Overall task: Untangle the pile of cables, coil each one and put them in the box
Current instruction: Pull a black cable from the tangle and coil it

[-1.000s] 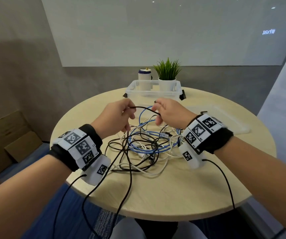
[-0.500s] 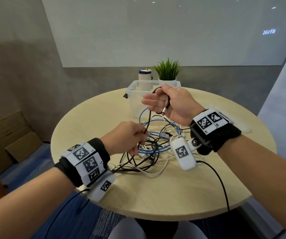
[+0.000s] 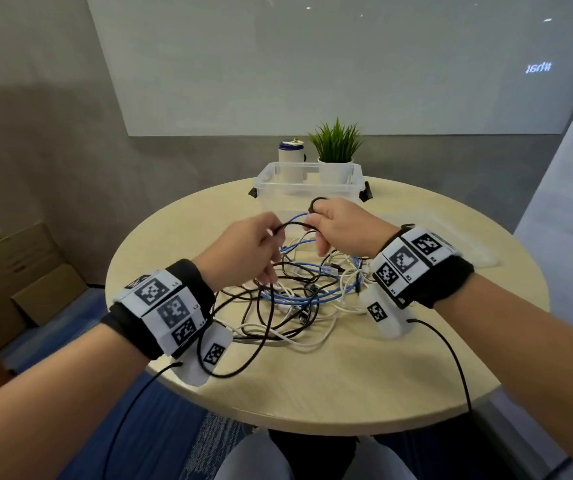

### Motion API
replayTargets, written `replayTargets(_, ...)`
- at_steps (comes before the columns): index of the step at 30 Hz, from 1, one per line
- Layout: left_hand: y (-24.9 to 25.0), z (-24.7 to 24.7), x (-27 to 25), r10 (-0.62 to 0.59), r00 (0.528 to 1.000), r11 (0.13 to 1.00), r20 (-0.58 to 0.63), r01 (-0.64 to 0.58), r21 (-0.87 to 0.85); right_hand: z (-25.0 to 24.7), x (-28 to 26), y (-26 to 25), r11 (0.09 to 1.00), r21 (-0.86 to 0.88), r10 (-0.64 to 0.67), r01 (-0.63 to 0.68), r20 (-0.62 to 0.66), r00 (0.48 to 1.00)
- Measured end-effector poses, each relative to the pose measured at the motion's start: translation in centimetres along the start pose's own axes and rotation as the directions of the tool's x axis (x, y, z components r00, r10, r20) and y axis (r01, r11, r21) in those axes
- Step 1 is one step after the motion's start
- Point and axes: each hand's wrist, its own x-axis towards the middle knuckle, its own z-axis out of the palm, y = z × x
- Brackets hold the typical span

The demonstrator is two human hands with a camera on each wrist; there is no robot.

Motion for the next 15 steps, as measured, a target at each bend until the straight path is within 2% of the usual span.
replayTargets(3, 0.0, -0.8, 1.0, 0.039, 0.982, 0.998, -0.187, -0.047, -0.038, 0.2, -0.3, 0.0, 0.996, 0.090, -0.008, 0.005, 0.028, 1.000)
replayTargets(5, -0.4, -1.2, 1.4, 0.052, 0.972, 0.998, -0.229, -0.055, -0.008, 0.2, -0.6, -0.3, 0.989, 0.143, -0.043, 0.035, 0.052, 0.998)
replayTargets(7, -0.9, -1.2, 1.5, 0.046, 0.977, 0.999, -0.207, -0.043, 0.016, 0.0, -0.8, -0.8, 0.961, 0.272, -0.060, 0.040, 0.067, 0.996)
replayTargets(9, -1.2, -0.6, 1.2, 0.028, 0.988, 0.999, -0.149, -0.022, 0.038, -0.4, -0.9, -1.3, 0.892, 0.451, -0.063, 0.037, 0.042, 0.997)
replayTargets(13, -1.7, 0.7, 0.2, -0.032, 0.999, 0.998, -0.024, 0.033, 0.045, -1.5, -0.8, -1.8, 0.697, 0.715, -0.008, 0.055, -0.070, 0.998)
replayTargets(15, -2.0, 1.2, -0.2, -0.066, 0.996, 0.995, 0.058, 0.061, 0.080, -2.0, -0.8, -2.2, 0.571, 0.818, 0.045, 0.070, -0.116, 0.992)
